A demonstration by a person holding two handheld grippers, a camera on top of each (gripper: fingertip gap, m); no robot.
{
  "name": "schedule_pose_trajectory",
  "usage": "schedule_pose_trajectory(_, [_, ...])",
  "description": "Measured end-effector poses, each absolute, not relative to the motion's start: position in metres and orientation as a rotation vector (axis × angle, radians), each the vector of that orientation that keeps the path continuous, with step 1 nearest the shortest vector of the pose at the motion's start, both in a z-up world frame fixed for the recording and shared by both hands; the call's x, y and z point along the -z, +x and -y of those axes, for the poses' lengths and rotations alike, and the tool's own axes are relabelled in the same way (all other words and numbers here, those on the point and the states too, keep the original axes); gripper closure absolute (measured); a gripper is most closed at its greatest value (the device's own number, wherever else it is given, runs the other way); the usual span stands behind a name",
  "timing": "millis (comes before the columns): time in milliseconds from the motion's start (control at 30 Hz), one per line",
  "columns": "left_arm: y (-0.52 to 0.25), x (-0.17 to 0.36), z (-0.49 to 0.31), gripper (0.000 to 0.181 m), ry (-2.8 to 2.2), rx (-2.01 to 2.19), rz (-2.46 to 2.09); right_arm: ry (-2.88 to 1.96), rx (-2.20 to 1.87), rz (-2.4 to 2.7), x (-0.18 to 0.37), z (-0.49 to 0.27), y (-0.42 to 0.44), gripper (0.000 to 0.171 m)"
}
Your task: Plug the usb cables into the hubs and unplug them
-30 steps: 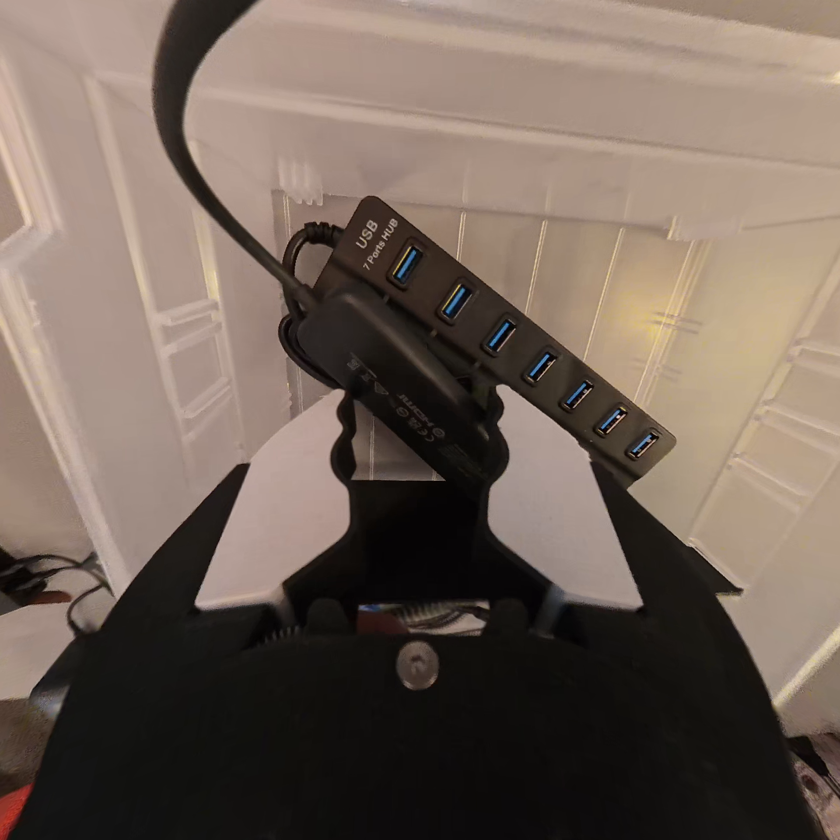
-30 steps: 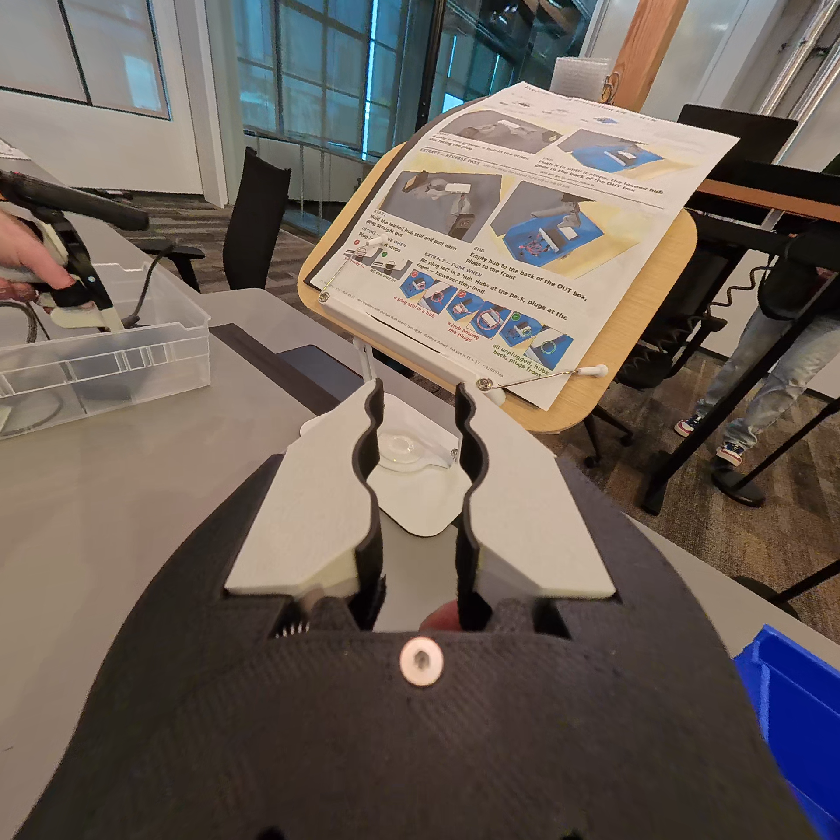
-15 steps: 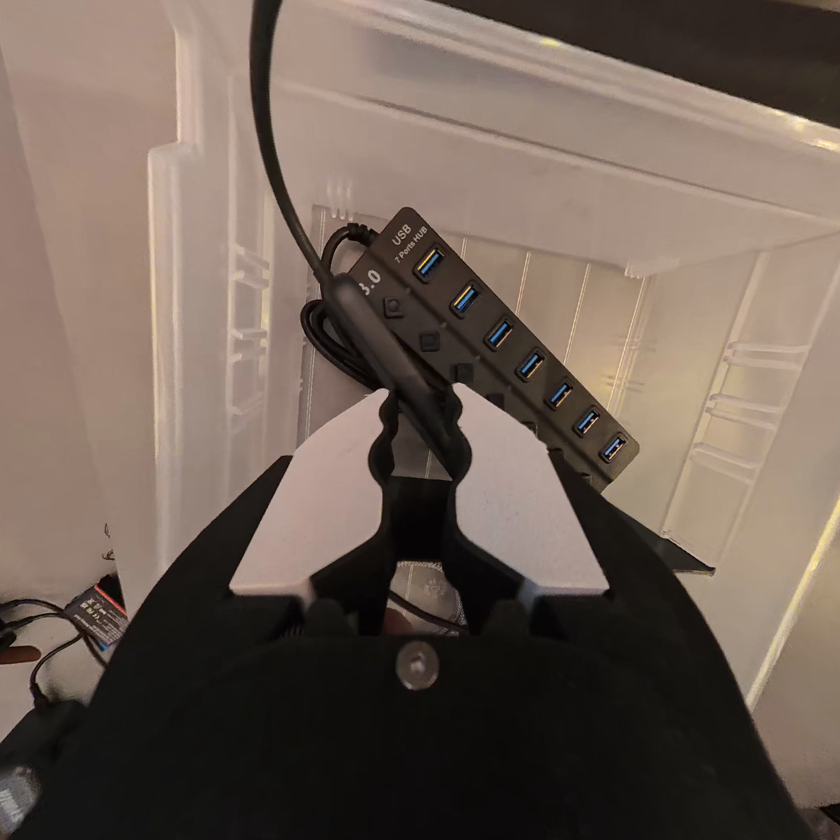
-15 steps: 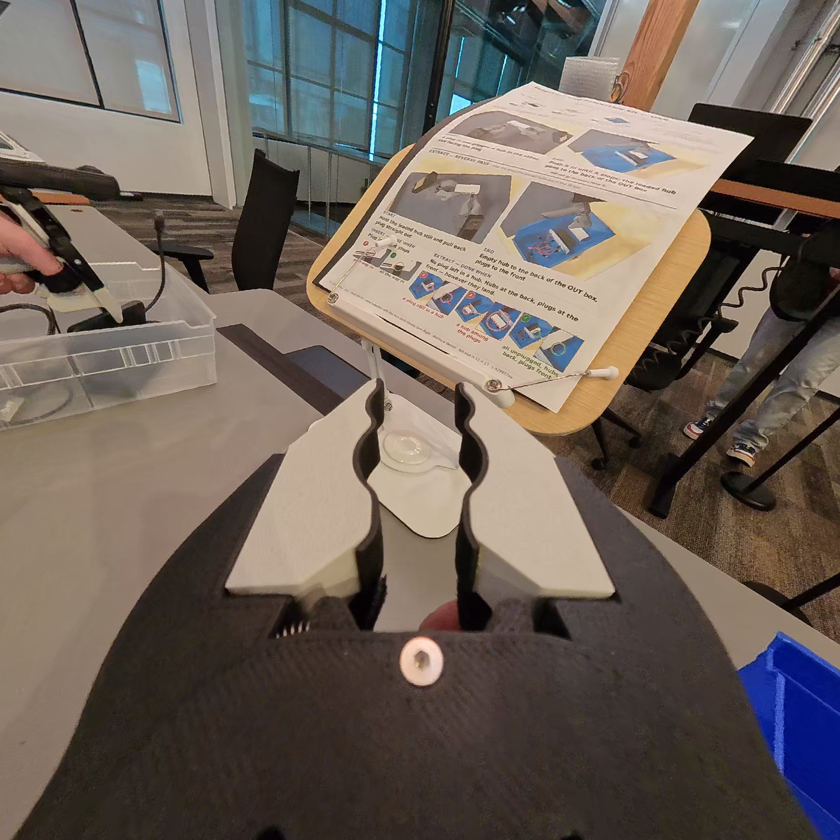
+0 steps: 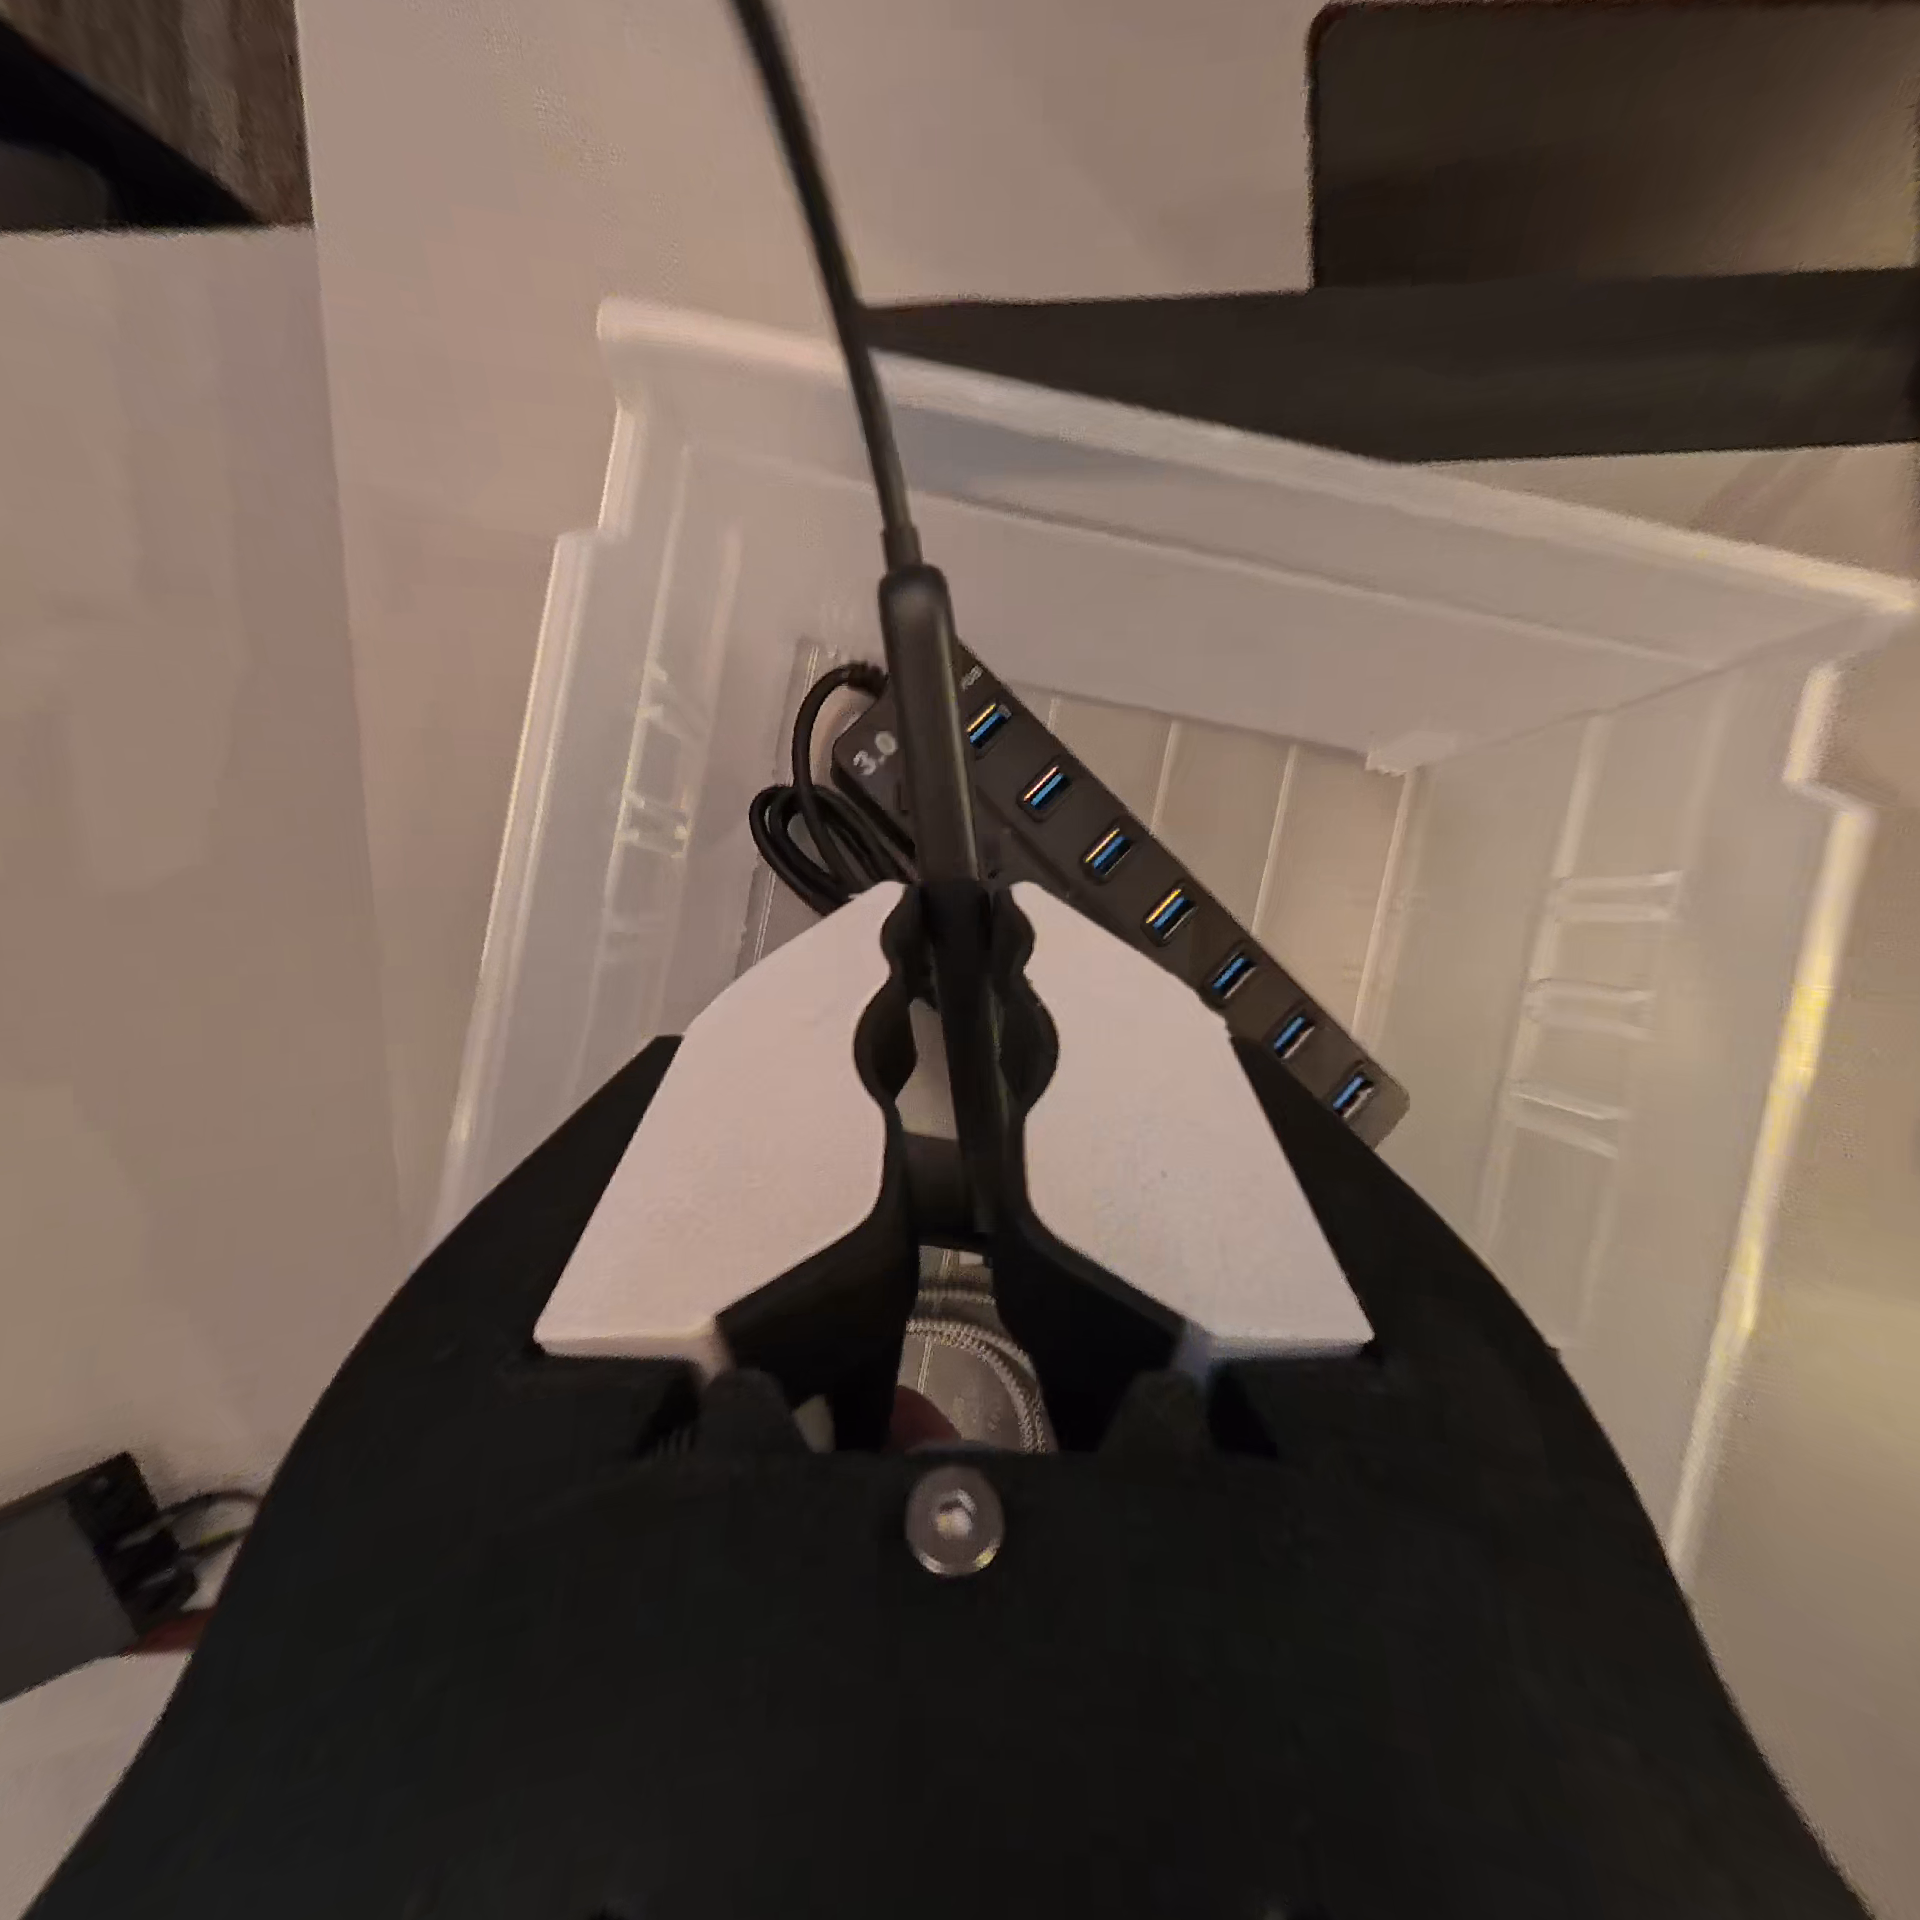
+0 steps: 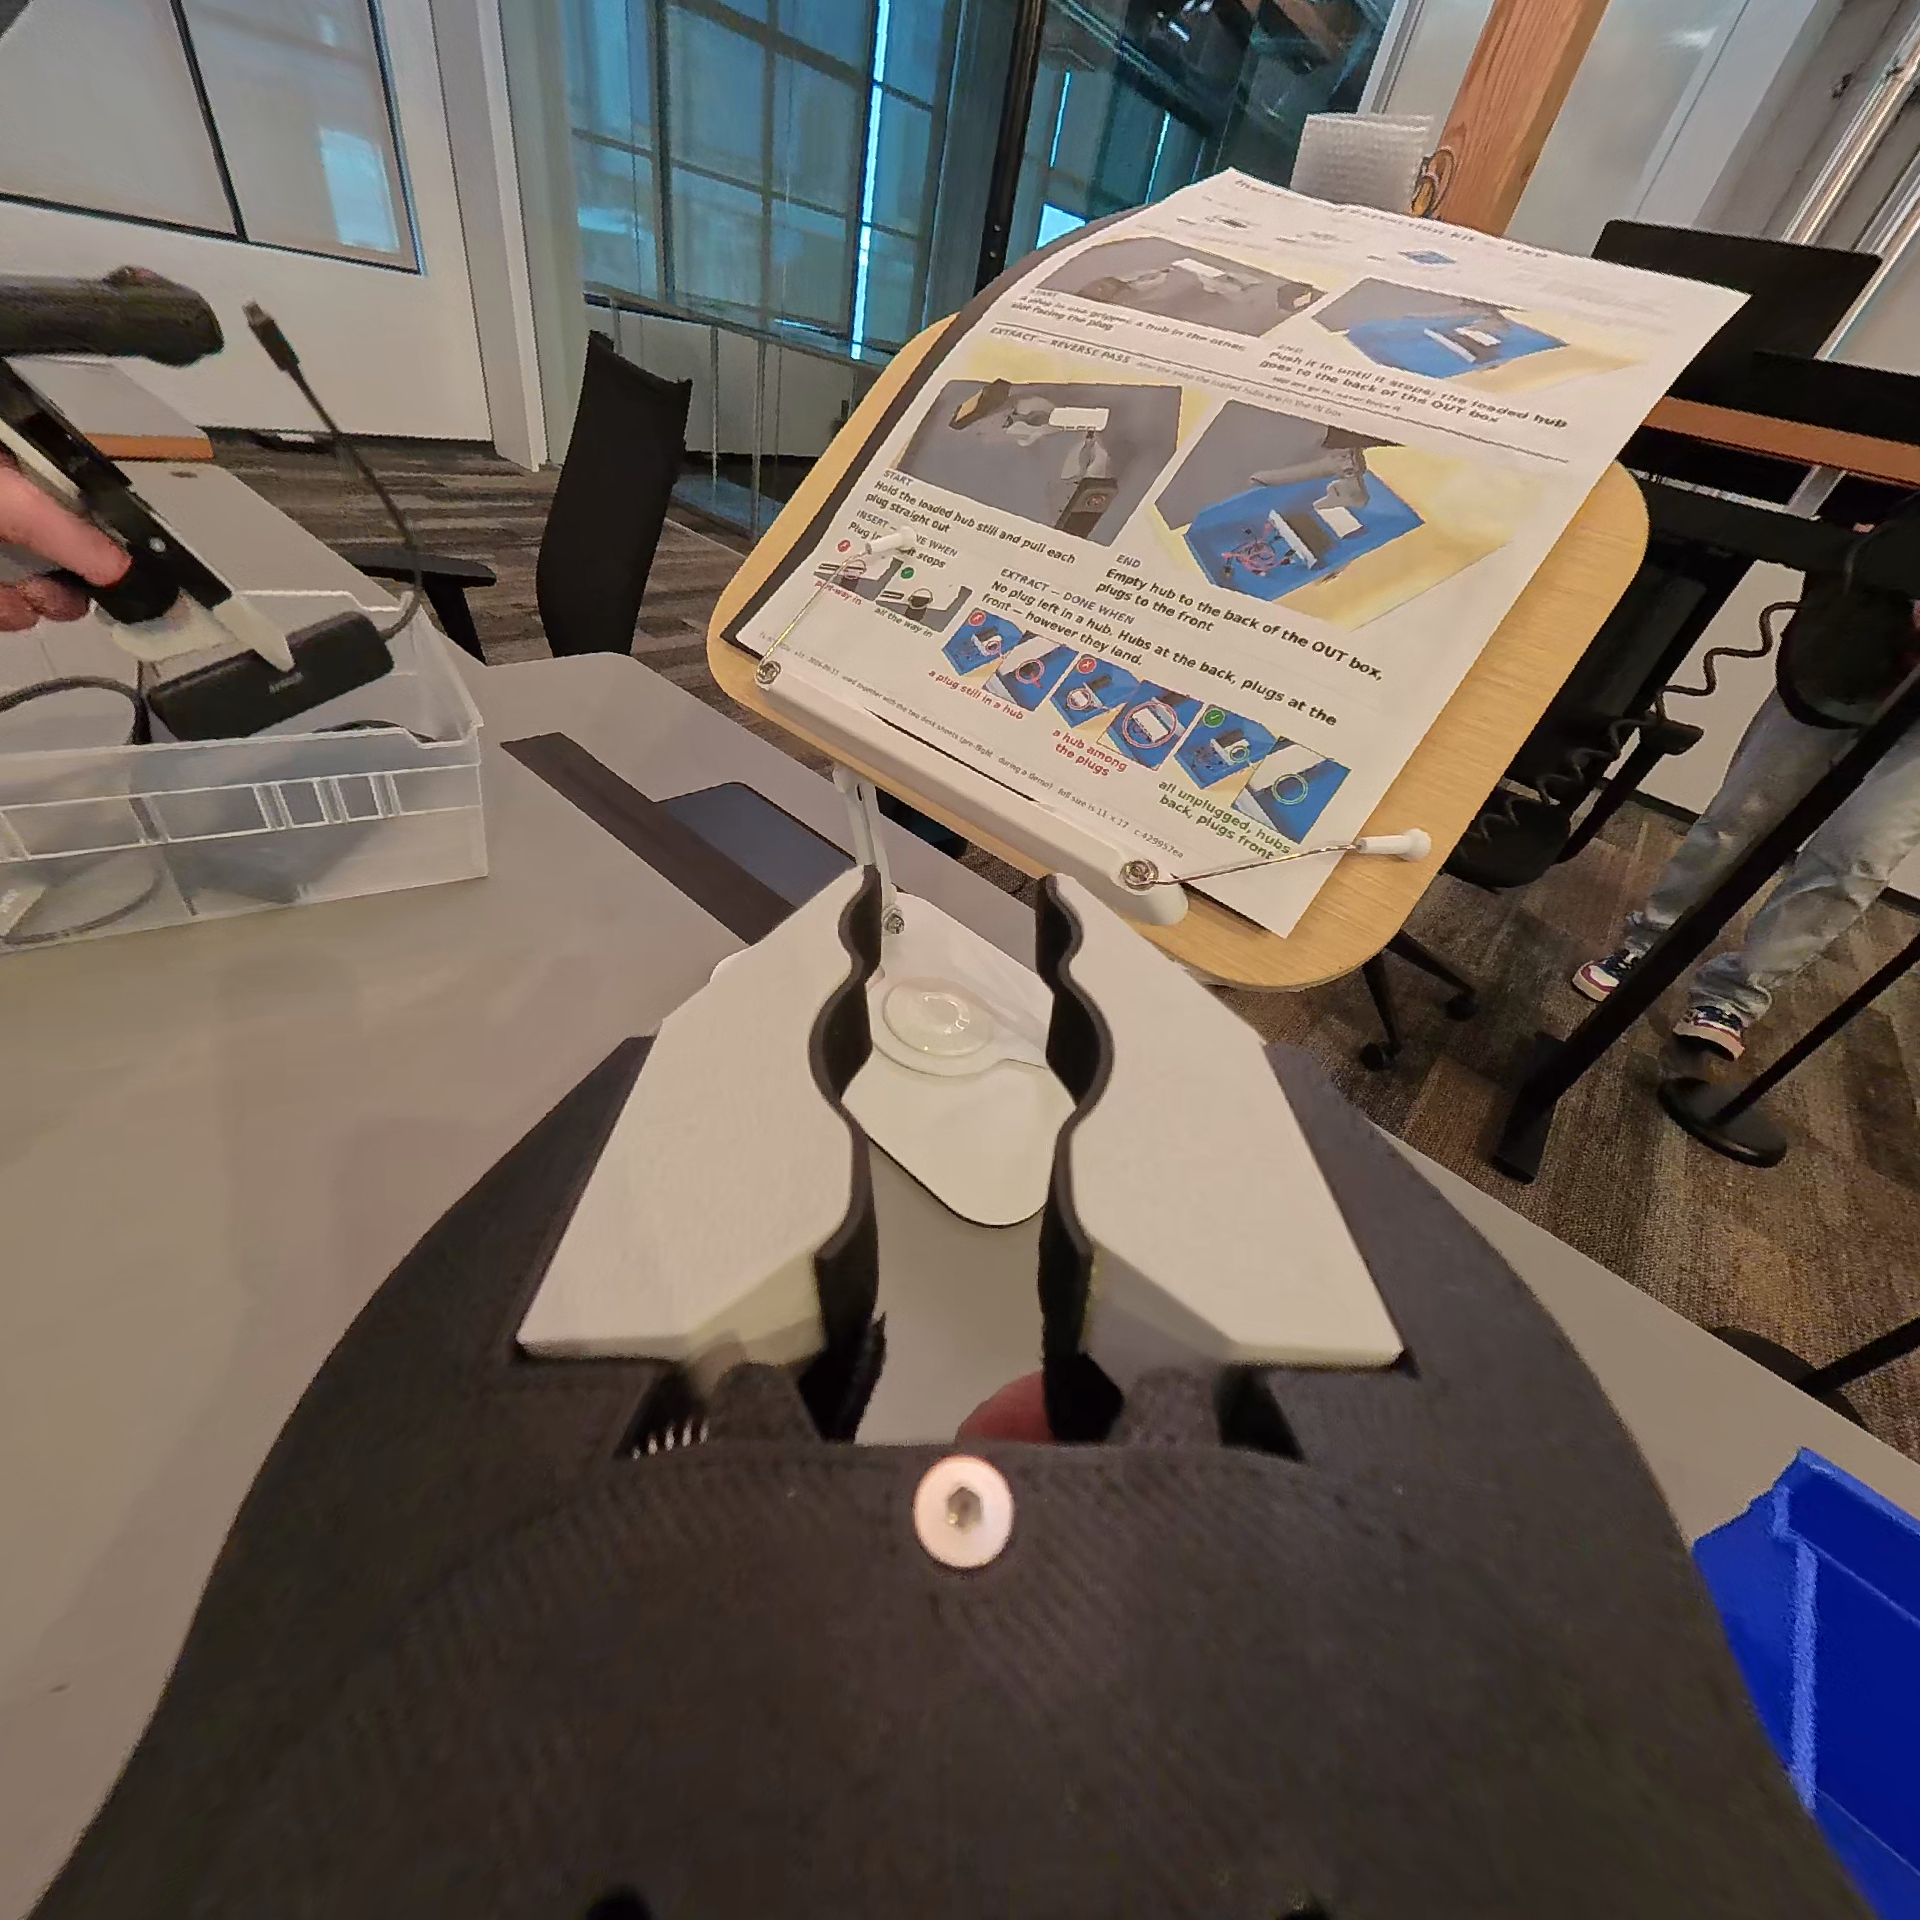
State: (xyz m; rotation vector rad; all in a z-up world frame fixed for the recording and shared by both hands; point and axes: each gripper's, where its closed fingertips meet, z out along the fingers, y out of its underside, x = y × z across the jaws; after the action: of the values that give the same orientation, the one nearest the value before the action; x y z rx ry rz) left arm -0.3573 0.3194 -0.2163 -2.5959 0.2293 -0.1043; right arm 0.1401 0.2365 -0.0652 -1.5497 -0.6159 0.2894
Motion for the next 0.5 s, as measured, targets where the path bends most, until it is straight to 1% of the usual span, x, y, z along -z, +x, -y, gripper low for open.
schedule_pose_trajectory(33, [-0.355,0.211,-0.320,0.169,-2.571,0.112,-0.240,-1.550,-0.290,0.618,0.066,-0.236,0.140,0.144])
schedule_pose_trajectory(233, [-0.331,0.170,-0.322,0.168,-2.382,0.121,-0.358,-1.544,-0.290,0.636,0.066,-0.235,0.135,0.144])
schedule_pose_trajectory(400, [-0.292,0.132,-0.315,0.169,-2.190,0.297,-0.438,-1.526,-0.344,0.675,0.068,-0.229,0.120,0.143])
schedule_pose_trajectory(500, [-0.249,0.106,-0.299,0.169,-2.061,0.453,-0.534,-1.506,-0.444,0.720,0.069,-0.220,0.100,0.140])
